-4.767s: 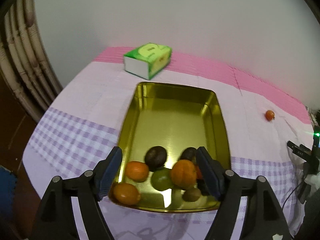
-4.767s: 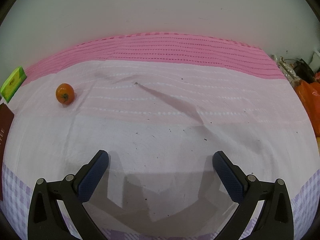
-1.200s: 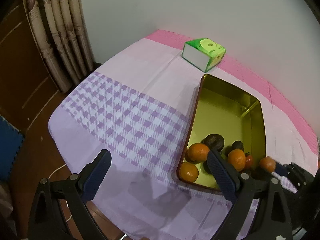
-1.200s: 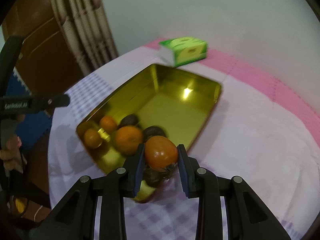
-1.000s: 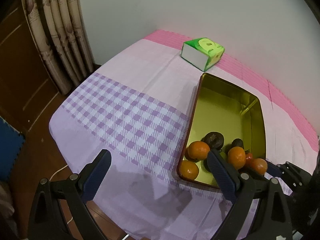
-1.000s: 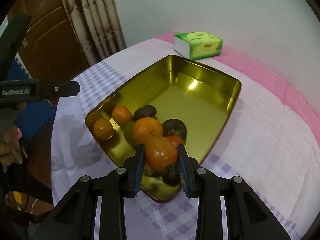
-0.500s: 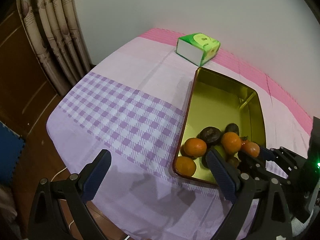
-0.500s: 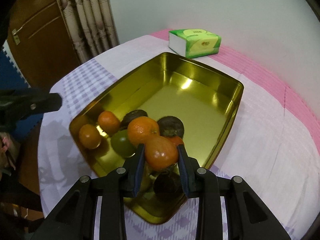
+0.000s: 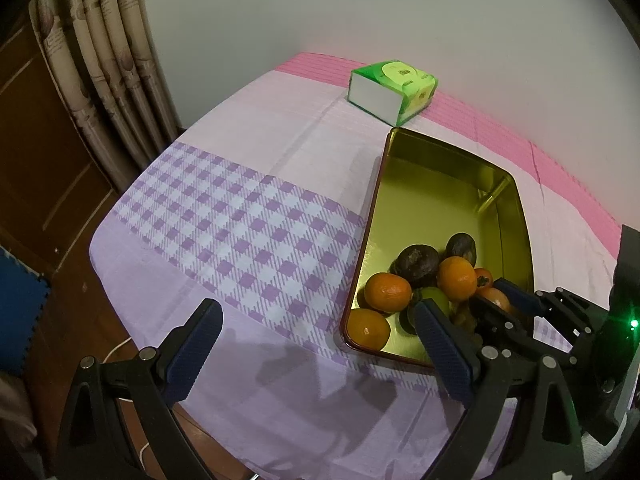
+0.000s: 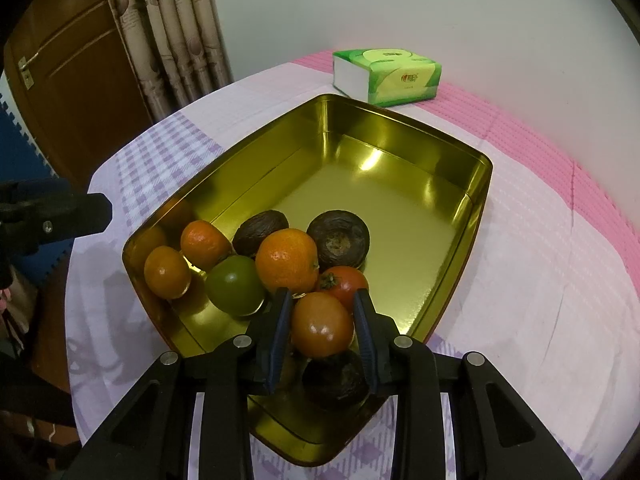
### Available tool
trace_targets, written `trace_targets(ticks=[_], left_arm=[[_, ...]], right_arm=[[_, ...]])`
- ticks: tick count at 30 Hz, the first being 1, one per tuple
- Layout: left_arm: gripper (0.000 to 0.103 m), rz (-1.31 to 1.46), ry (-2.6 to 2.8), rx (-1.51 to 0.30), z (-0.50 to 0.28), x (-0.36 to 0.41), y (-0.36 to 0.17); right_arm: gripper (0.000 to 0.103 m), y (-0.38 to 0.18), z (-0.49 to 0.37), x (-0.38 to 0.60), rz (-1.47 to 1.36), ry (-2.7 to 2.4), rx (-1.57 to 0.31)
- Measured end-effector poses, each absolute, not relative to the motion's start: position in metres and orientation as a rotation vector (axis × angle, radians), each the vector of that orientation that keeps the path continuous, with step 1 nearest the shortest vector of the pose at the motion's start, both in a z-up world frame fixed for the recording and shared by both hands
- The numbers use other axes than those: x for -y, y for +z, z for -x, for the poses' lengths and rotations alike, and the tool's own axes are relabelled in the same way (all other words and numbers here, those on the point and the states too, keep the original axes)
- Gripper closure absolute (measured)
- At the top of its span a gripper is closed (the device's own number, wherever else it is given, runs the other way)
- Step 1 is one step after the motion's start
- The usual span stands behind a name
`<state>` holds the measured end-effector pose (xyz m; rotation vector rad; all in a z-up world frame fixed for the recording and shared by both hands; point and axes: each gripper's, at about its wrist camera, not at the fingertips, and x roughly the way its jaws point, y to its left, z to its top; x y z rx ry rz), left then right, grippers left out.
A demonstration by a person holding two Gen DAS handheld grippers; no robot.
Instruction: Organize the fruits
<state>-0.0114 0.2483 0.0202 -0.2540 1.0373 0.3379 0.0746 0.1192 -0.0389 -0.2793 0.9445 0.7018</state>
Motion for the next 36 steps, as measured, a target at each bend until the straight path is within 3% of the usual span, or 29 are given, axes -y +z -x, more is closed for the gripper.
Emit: trace_targets(ticks=[7,9,11,13,15,19,26,36], left_arm=[[0.008,0.251,0.338,-1.039,0.011,-0.247,0.019],[0.008,0.249,0.338,-1.040,0.011,-0.246,0.018],[0.008,0.246,0.335,-1.040,0.011,-0.245,0.018],[0.008,0.240,0.333,-1.038,0.012,-0.243,0.019],[0.008,0.232,0.331,-1.037,0.012,-0.240,0.019],[0.008,0.212,0.326,-1.037,0.013,-0.234,0.019],[0.008,0.176,0.311,-1.039,0.013,-0.221,0.019],[0.008,0.152,0.313,-1.039,0.013,-0.214,0.018]], right_arm=[[0.067,-0.029,-0.073,-0.115,0.265,0.692,-0.914],[0.061,-0.025,-0.072,-0.112,0.252,0.686,-0.907],[0.042,-0.021,-0.070,-0.109,0.247,0.682,-0.896],[0.033,-0.015,-0.066,-0.104,0.242,0.666,-0.869],[0.031,-0.010,-0.063,-0.101,0.231,0.667,-0.862],[0.019,-0.004,-0.056,-0.093,0.239,0.649,-0.850],[0.009,-0.006,-0.042,-0.082,0.215,0.638,-0.889],[0.007,-0.015,-0.033,-0.073,0.209,0.601,-0.936]])
